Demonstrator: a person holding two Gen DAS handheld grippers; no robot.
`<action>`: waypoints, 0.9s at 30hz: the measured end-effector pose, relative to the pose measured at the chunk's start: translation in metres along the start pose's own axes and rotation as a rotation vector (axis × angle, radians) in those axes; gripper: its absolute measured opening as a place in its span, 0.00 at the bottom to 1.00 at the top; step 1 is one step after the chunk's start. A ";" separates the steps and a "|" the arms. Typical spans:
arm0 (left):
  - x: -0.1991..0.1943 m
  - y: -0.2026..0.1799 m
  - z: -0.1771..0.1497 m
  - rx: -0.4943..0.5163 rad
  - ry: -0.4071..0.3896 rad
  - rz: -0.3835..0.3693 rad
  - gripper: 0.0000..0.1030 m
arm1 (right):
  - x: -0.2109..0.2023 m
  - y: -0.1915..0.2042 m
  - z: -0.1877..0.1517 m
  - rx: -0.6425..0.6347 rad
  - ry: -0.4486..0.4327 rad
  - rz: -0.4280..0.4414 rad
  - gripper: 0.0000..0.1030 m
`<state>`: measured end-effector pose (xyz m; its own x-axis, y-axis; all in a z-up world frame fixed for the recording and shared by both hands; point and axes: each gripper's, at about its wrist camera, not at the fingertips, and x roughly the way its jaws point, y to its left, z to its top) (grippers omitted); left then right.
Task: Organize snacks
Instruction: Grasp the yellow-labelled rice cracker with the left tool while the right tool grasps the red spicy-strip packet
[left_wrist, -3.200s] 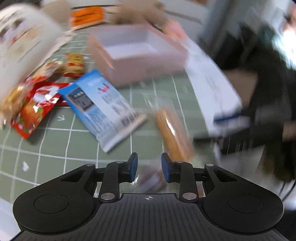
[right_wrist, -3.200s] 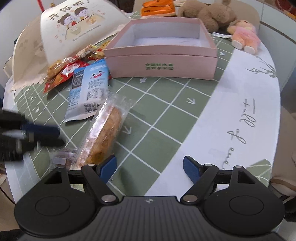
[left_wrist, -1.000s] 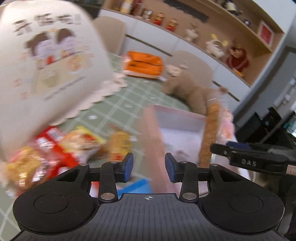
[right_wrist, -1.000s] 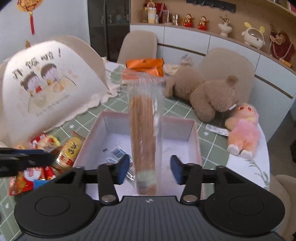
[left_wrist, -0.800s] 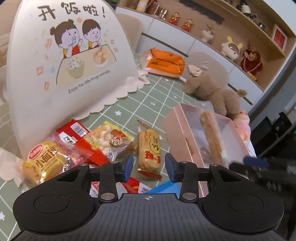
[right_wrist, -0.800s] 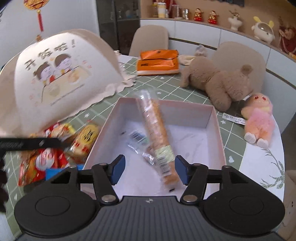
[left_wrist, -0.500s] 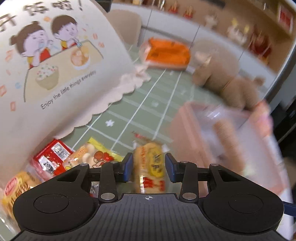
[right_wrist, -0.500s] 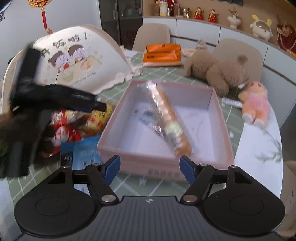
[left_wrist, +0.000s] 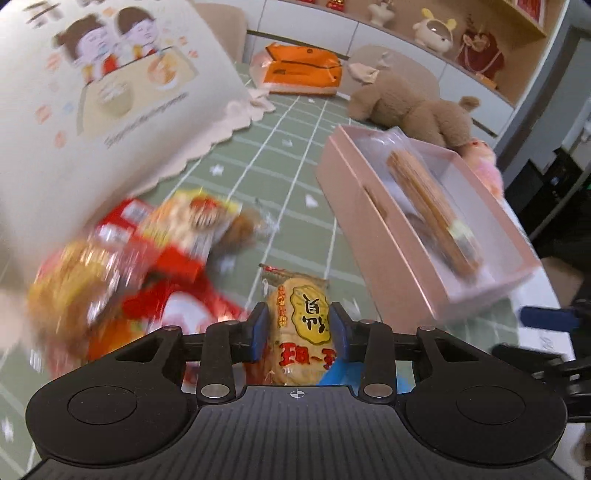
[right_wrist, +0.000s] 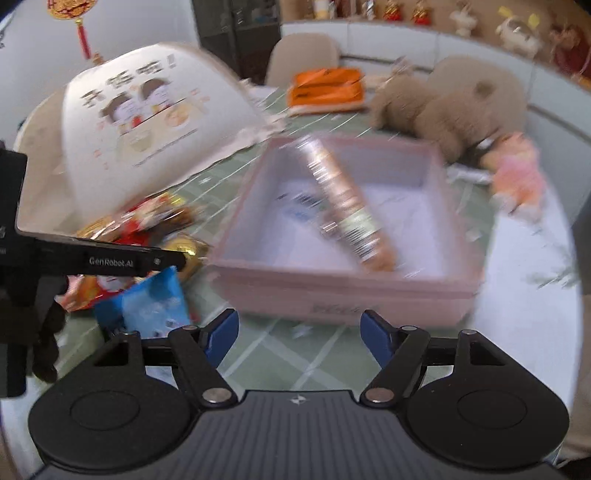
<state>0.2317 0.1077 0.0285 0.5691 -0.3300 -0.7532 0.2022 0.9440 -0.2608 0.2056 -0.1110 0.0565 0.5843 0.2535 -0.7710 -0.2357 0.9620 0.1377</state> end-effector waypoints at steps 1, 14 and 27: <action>-0.006 0.002 -0.006 -0.011 0.001 -0.011 0.39 | 0.002 0.007 -0.005 -0.007 0.017 0.031 0.74; -0.057 -0.001 -0.066 -0.038 0.060 -0.066 0.37 | 0.000 0.081 -0.073 -0.309 0.182 0.233 0.81; -0.079 -0.035 -0.110 -0.036 0.071 -0.068 0.33 | -0.022 -0.004 -0.088 -0.046 0.127 0.030 0.83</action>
<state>0.0924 0.1009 0.0310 0.4969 -0.3933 -0.7736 0.2090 0.9194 -0.3332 0.1249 -0.1294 0.0181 0.4739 0.2642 -0.8400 -0.2886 0.9478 0.1352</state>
